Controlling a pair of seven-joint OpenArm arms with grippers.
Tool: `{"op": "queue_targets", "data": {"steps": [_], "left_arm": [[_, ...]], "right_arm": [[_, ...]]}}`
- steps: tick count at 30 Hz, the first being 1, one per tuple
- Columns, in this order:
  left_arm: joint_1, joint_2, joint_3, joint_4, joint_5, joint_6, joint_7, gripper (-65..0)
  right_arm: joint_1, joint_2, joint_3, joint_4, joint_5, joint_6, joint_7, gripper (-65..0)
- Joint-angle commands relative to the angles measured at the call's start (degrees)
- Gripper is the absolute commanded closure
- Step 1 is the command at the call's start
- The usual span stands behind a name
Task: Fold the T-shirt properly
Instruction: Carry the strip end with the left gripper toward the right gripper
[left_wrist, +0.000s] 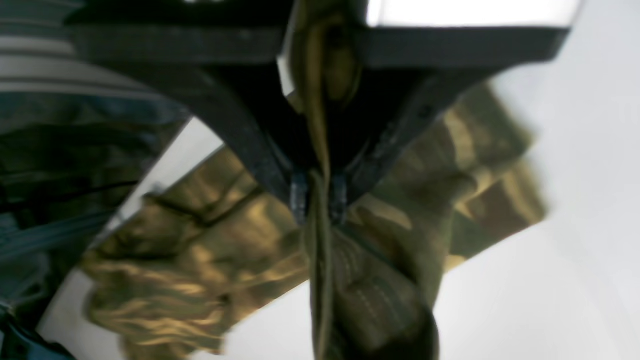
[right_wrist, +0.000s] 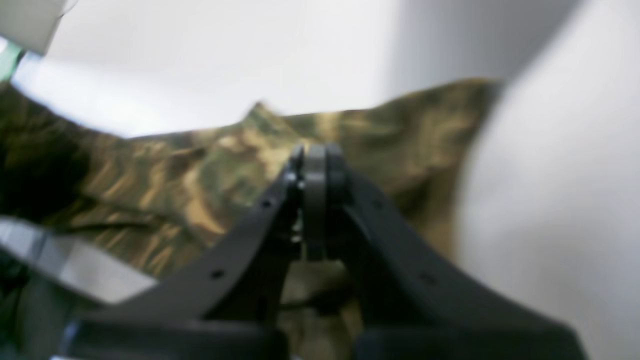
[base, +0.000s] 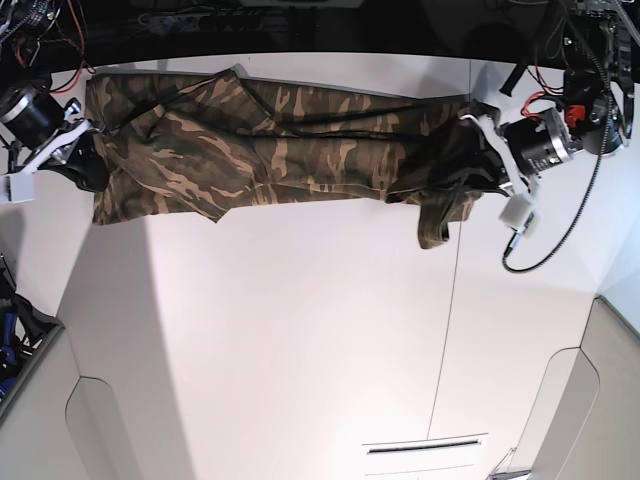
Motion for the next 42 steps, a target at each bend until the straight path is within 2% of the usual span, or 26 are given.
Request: {"op": "queue_targets", "data": {"steps": [1, 4, 7, 10, 12, 13, 17, 21, 24, 27, 28, 29, 32, 33, 36, 39, 42], "left_arm": [[-0.4, 0.2, 0.9, 1.0, -0.5, -0.4, -1.3, 0.0], [-0.4, 2.7, 4.1, 0.9, 3.2, -0.4, -2.6, 0.0], [-0.4, 5.2, 6.7, 0.6, 7.8, -0.4, -5.2, 0.0], [-0.4, 7.5, 8.8, 0.5, 10.3, -0.4, -7.0, -18.8], [-0.4, 9.0, 9.9, 0.5, 10.4, -0.4, -7.8, -29.6], [-0.4, 9.8, 10.4, 0.5, 10.4, -0.4, -8.4, -32.6], [-0.4, 12.5, 12.3, 0.5, 10.4, -0.4, -9.9, -33.5], [-0.4, 14.9, 12.8, 0.5, 10.4, -0.4, -9.8, -33.5], [-0.4, 15.3, 12.8, 0.5, 10.3, -0.4, -9.8, -33.5], [-0.4, 15.3, 12.7, 0.6, 10.0, -0.4, -9.7, -33.5], [-0.4, 15.3, 12.6, 0.8, 10.0, -0.4, -9.7, -33.5], [-0.4, 15.3, 12.4, 1.0, 10.0, -0.5, -9.6, -33.5], [-0.4, 15.3, 10.8, 2.2, 10.0, -0.7, -8.5, -33.3], [-0.4, 15.3, 9.9, 2.8, 10.0, -0.7, -8.0, -33.3], [-0.4, 15.3, 6.0, 5.6, 10.0, -0.7, -7.0, -32.9], [-0.4, 15.3, 0.9, 8.5, 10.0, -0.7, -6.9, -32.9], [-0.3, 14.7, -3.1, 9.0, 10.1, -0.7, -6.0, -32.9]], "right_arm": [[0.3, 0.7, 1.9, 1.0, 1.0, 0.3, 1.1, -3.5], [0.2, 0.7, 5.7, 1.0, 0.7, 0.4, 1.1, -15.7], [0.0, 1.3, 6.5, 0.0, -0.4, 0.3, 1.2, -29.3], [0.0, 2.2, 6.1, -3.2, -1.1, 0.3, 2.6, -39.3], [0.0, 3.1, 5.3, -6.5, -1.7, 0.3, 3.9, -40.4], [0.2, 3.5, 4.8, -8.3, -2.0, 0.4, 4.6, -40.3], [0.3, 3.9, 1.2, -14.3, -2.1, 0.4, 6.4, -40.3], [0.3, 3.8, -5.4, -17.5, -2.1, 0.4, 6.4, -40.3], [0.7, 3.8, -9.5, -18.4, -2.1, 0.4, 6.3, -40.3], [1.3, 3.5, -10.9, -18.4, -2.1, 0.4, 6.3, -39.9], [1.7, 3.3, -10.8, -18.4, -2.2, 0.4, 6.3, -37.4], [2.1, 3.3, -10.7, -18.4, -2.2, 0.4, 6.3, -31.9], [2.8, 3.3, -10.7, -18.4, -2.2, 0.3, 6.3, -5.7], [3.1, 3.3, -10.7, -18.4, -2.2, 0.3, 6.1, 0.0], [4.0, 3.4, -9.8, -18.3, -2.2, 0.4, 5.4, 0.0], [5.8, 3.6, -5.9, -18.2, -2.2, 0.4, 3.2, 0.0], [7.9, 5.6, -1.2, -18.2, -1.4, 0.4, 0.4, 0.0]]}}
